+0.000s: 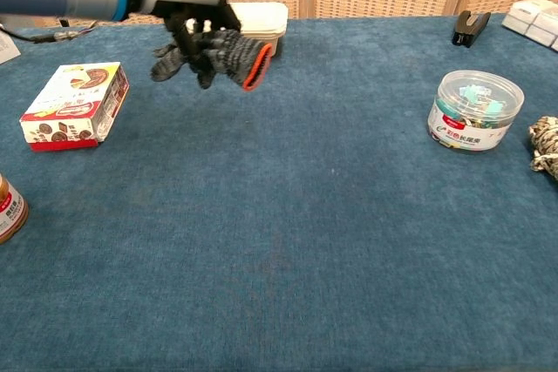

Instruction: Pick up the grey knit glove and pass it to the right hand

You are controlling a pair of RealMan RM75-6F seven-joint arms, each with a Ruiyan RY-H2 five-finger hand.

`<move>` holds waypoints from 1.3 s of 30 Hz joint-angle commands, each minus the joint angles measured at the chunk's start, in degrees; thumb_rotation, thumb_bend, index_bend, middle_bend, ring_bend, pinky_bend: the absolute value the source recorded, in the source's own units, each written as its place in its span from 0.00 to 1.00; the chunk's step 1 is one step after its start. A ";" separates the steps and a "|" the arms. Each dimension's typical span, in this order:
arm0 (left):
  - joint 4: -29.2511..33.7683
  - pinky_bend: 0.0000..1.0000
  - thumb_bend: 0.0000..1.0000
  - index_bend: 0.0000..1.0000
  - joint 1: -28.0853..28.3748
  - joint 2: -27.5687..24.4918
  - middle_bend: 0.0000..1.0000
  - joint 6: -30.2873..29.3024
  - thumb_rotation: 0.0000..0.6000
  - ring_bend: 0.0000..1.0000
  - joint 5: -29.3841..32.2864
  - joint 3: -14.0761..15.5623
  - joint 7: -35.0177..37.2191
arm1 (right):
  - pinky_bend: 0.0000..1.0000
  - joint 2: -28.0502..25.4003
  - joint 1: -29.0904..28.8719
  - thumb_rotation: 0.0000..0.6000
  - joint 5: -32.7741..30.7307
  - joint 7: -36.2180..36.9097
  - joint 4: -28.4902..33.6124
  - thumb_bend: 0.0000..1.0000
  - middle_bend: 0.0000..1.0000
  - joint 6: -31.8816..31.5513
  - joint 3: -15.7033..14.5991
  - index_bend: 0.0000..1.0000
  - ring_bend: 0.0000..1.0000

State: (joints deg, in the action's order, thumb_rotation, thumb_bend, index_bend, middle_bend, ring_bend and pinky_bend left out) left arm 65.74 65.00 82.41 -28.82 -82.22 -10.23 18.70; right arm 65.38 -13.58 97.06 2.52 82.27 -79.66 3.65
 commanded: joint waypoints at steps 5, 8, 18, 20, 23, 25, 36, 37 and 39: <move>3.74 0.55 0.37 0.63 5.37 -1.17 0.49 4.08 1.00 0.44 4.03 -3.64 -3.32 | 0.00 -0.52 -7.92 1.00 10.52 0.04 -0.35 0.11 0.00 1.69 -1.52 0.02 0.00; 4.30 0.55 0.37 0.64 7.01 -0.92 0.49 5.18 1.00 0.44 6.06 -4.77 -4.21 | 0.00 0.76 -10.42 1.00 12.69 -1.23 -0.13 0.11 0.00 2.53 -1.29 0.04 0.00; 6.34 0.55 0.37 0.64 10.25 -0.29 0.49 6.51 1.00 0.44 12.20 -6.11 -7.53 | 0.00 5.95 -16.35 1.00 11.54 -3.60 1.42 0.11 0.01 8.03 0.00 0.08 0.00; 6.73 0.55 0.37 0.64 10.58 -0.18 0.49 6.26 1.00 0.44 13.19 -5.91 -8.63 | 0.00 6.90 -16.90 1.00 10.67 -3.49 1.15 0.11 0.01 8.62 0.10 0.08 0.00; 7.17 0.55 0.38 0.64 10.94 0.15 0.49 5.79 1.00 0.44 14.84 -5.68 -9.89 | 0.00 8.06 -17.47 1.00 9.66 -3.40 0.53 0.12 0.02 8.91 0.23 0.09 0.00; 7.44 0.55 0.39 0.64 11.17 0.33 0.49 5.45 1.00 0.44 15.92 -5.61 -10.59 | 0.00 8.85 -17.75 1.00 9.13 -3.34 -0.15 0.12 0.02 8.96 0.18 0.09 0.00; 8.07 0.55 0.41 0.64 12.21 1.33 0.49 4.34 1.00 0.44 20.02 -5.50 -12.66 | 0.00 12.00 -18.02 1.00 7.74 -3.18 -1.65 0.20 0.04 7.18 -0.66 0.11 0.00; 7.97 0.55 0.41 0.64 12.33 1.50 0.49 4.37 1.00 0.44 20.33 -5.58 -12.63 | 0.00 12.19 -18.01 1.00 7.61 -3.26 -1.63 0.22 0.04 7.05 -0.69 0.11 0.00; 7.96 0.55 0.41 0.64 12.57 1.73 0.49 4.48 1.00 0.44 20.91 -5.76 -12.51 | 0.00 12.65 -18.02 1.00 7.33 -3.55 -1.60 0.25 0.04 6.80 -0.74 0.11 0.00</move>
State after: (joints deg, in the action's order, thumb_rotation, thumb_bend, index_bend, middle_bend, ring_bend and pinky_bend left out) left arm 73.74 77.42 83.99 -24.40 -61.52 -15.88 6.13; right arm 77.90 -31.60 104.50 -0.92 80.67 -72.77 2.95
